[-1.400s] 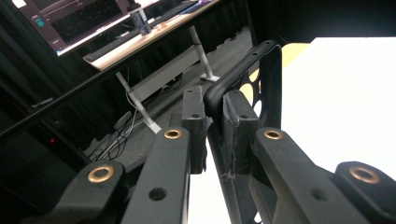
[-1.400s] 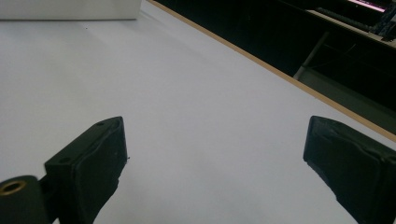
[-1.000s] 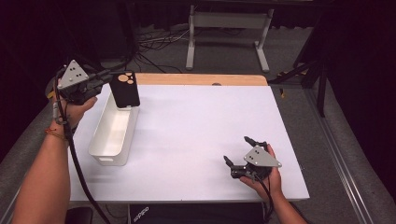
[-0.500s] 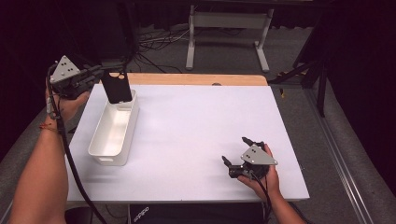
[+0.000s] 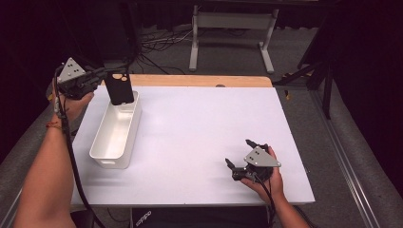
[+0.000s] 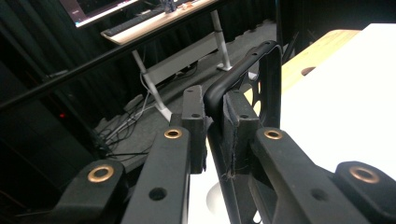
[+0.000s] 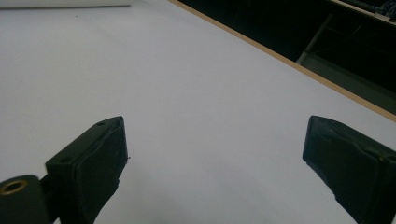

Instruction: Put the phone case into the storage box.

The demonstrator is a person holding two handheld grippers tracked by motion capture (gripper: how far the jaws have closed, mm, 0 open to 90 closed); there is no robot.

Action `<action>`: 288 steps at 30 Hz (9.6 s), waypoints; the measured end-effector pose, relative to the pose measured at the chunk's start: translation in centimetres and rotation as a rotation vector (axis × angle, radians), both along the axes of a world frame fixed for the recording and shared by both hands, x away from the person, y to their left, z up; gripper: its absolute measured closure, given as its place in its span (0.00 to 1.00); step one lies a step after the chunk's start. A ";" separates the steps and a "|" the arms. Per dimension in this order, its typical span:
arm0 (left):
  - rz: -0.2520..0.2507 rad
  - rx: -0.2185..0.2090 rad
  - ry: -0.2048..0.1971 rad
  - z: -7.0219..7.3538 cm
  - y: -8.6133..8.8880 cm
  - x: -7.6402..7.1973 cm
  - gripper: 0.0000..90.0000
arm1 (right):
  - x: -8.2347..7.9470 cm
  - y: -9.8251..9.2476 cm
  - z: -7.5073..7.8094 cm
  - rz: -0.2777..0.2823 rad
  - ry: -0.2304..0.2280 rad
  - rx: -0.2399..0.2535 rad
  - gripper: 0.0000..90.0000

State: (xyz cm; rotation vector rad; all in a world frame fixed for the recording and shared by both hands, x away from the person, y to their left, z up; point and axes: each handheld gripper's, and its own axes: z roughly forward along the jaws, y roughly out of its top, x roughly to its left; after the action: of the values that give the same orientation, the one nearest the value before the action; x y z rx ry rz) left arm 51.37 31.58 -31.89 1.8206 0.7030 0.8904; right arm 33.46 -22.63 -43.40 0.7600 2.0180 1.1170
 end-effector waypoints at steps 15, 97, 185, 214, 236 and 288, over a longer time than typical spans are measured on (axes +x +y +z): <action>-0.024 0.033 0.005 -3.0 -1.4 2.6 0.90 | 0.1 0.3 -0.4 0.002 0.014 -0.016 0.08; 0.129 0.060 0.152 -7.7 -0.8 4.4 0.85 | 0.2 0.3 -0.5 0.021 0.015 -0.025 0.10; 0.069 -0.158 0.027 -4.8 -2.0 -7.7 0.18 | -0.4 0.4 0.5 0.097 -0.018 -0.012 0.10; -0.041 -0.142 -0.003 -4.3 -6.1 -10.6 0.04 | -0.6 0.5 0.8 0.102 -0.044 -0.009 0.10; -0.101 -0.150 -0.049 -4.2 -8.9 -12.3 0.06 | -0.8 0.2 1.2 0.105 -0.058 0.002 0.10; -0.233 -0.105 -0.064 -5.4 -13.3 -15.9 0.05 | -1.2 -0.2 2.0 0.106 -0.079 0.026 0.10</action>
State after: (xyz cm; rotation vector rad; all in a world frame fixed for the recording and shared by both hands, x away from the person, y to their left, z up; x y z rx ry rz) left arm 35.46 18.29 -37.31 1.7310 0.4771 0.7406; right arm 32.24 -22.83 -41.36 0.6184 2.0008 1.2165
